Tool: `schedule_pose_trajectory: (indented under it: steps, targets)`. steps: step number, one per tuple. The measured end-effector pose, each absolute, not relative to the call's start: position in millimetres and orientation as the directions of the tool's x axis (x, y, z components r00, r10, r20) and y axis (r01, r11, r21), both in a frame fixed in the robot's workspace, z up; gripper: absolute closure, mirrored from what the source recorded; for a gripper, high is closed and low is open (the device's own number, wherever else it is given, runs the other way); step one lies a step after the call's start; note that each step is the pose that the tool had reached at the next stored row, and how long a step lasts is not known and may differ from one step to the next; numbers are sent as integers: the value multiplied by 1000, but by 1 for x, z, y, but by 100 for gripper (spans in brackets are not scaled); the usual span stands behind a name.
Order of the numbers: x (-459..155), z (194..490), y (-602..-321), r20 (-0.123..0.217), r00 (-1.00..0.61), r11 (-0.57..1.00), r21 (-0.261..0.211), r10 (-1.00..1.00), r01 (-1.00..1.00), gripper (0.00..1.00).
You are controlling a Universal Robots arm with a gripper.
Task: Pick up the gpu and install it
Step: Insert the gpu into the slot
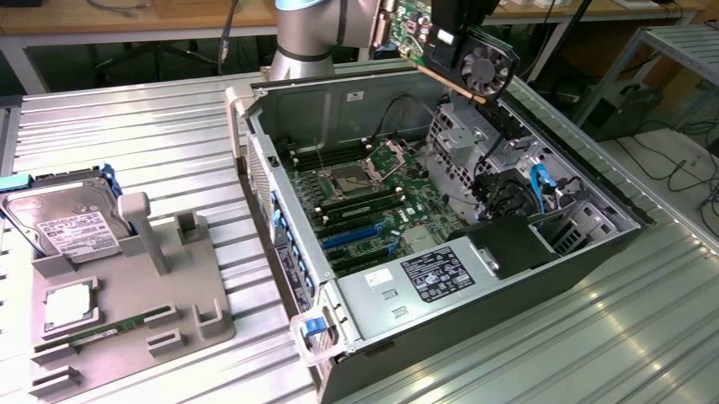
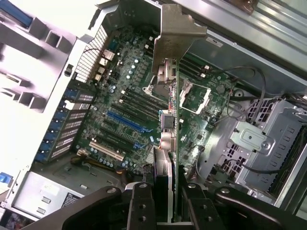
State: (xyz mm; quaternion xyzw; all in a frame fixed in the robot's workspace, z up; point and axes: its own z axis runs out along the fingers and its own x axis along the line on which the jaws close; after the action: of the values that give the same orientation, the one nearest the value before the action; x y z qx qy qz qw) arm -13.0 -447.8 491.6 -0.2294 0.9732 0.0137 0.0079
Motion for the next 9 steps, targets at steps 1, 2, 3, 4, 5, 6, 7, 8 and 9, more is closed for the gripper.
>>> schedule_pose_trajectory:
  steps: [1,2,3,4,5,6,7,8,9]
  targets:
    - [-13,492,-448,-22,-892,892,23,-452,-452,73]
    - [-13,492,-448,-22,-889,889,23,-457,-457,73]
    - [-13,492,-448,-22,-887,887,23,-462,-462,73]
    - [-13,492,-448,-22,-884,884,23,-466,-467,73]
    - [-13,492,-448,-22,-881,881,23,-473,-473,73]
    - [-13,492,-448,-22,-878,878,23,-477,-478,73]
    - [-13,492,-448,-22,-873,873,23,-488,-488,73]
    - [-13,492,-448,-22,-870,870,23,-493,-493,73]
    - [-13,492,-448,-22,-867,867,23,-497,-498,73]
